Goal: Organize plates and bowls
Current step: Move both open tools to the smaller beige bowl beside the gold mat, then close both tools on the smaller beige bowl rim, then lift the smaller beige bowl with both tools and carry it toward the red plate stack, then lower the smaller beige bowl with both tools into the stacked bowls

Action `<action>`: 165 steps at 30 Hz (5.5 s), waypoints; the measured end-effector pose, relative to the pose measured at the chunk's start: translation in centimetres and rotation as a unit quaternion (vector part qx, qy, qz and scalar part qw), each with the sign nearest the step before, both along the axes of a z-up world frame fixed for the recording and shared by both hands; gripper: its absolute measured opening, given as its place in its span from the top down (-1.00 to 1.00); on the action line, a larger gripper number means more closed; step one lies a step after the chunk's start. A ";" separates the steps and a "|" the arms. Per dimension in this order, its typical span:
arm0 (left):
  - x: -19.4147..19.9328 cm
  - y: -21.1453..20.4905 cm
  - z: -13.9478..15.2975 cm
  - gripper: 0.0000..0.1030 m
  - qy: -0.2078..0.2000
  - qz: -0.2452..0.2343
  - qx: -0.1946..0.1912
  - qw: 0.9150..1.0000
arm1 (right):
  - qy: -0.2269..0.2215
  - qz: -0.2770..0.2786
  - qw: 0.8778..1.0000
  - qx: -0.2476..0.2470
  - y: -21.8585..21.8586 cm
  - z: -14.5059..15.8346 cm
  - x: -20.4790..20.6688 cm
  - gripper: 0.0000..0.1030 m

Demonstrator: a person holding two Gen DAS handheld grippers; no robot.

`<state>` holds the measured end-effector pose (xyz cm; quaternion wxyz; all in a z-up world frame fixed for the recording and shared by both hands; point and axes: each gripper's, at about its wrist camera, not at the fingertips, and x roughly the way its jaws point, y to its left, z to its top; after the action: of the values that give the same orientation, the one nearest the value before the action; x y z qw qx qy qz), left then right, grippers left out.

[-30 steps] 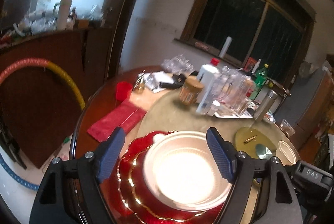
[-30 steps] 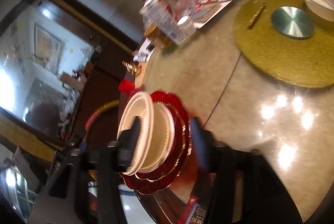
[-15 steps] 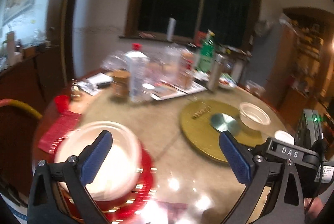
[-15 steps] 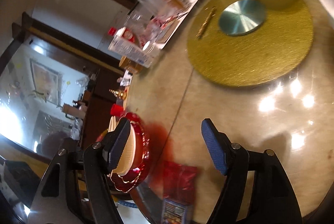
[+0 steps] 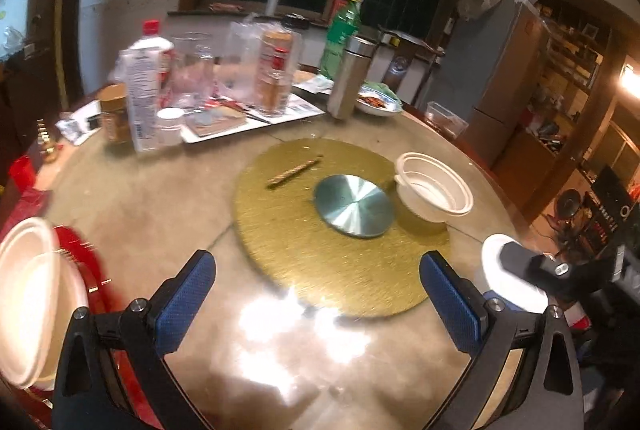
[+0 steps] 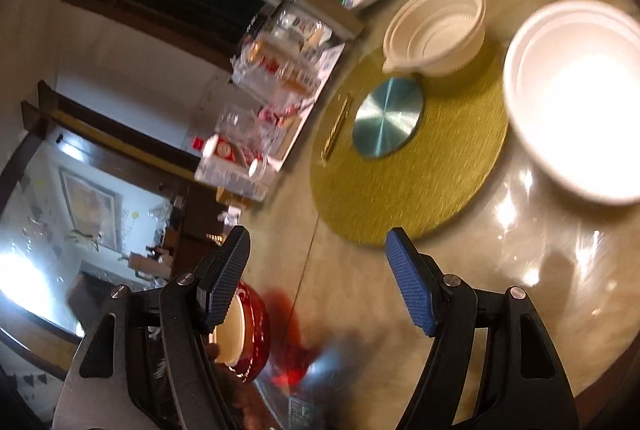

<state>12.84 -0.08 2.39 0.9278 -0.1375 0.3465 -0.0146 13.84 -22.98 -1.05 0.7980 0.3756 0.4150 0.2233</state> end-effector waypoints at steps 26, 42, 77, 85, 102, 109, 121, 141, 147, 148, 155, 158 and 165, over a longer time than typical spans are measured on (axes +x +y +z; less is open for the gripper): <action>18.8 -10.0 -4.7 -0.96 0.092 0.009 -0.008 0.996 | 0.140 -0.109 0.983 -0.036 -11.9 -2.9 18.2 -0.38; 21.1 -11.4 -7.8 0.48 0.123 -0.013 0.042 0.991 | 0.165 -0.109 0.973 -0.118 -10.3 -5.4 20.6 0.72; 6.3 -5.3 -3.4 0.49 0.092 -0.002 0.083 0.992 | 0.080 -0.057 0.986 -0.137 -2.4 -0.8 4.5 0.84; 2.4 -3.2 -4.5 0.48 0.100 -0.001 0.082 0.992 | 0.078 -0.041 0.987 -0.131 -0.9 -2.0 0.9 0.83; -3.5 1.8 -4.6 0.48 0.087 0.018 0.066 0.994 | 0.056 -0.009 0.990 -0.130 4.5 -2.6 -4.1 0.83; -4.9 3.2 -4.3 0.48 0.078 0.025 0.061 0.995 | 0.052 0.002 0.991 -0.127 6.0 -2.5 -4.9 0.83; -7.2 5.8 -2.6 0.48 0.047 0.045 0.044 0.997 | 0.011 0.019 0.991 -0.133 8.6 -0.8 -6.0 0.83; -11.2 11.6 2.3 0.49 -0.059 0.107 0.026 0.992 | -0.082 0.061 0.986 -0.132 15.1 3.7 -6.9 0.82; -12.7 15.0 2.8 0.49 -0.074 0.153 0.031 0.985 | -0.102 0.102 0.981 -0.127 19.0 4.7 -6.8 0.82; -13.0 15.5 2.8 0.49 -0.074 0.161 0.031 0.984 | -0.104 0.109 0.980 -0.127 19.7 4.8 -6.9 0.82; -14.8 19.1 2.2 0.49 -0.071 0.210 0.039 0.974 | -0.102 0.164 0.974 -0.121 24.8 4.1 -6.8 0.82; -14.9 20.0 1.5 0.49 -0.060 0.225 0.040 0.972 | -0.095 0.181 0.971 -0.121 26.6 3.4 -6.7 0.82; -14.9 21.4 -0.4 0.49 -0.021 0.235 0.043 0.971 | -0.070 0.204 0.968 -0.132 28.8 1.6 -6.2 0.81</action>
<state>-2.07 21.28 1.99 0.9173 -0.1750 0.2854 0.2157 7.63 5.84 0.54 0.8054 0.1580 0.4513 0.3502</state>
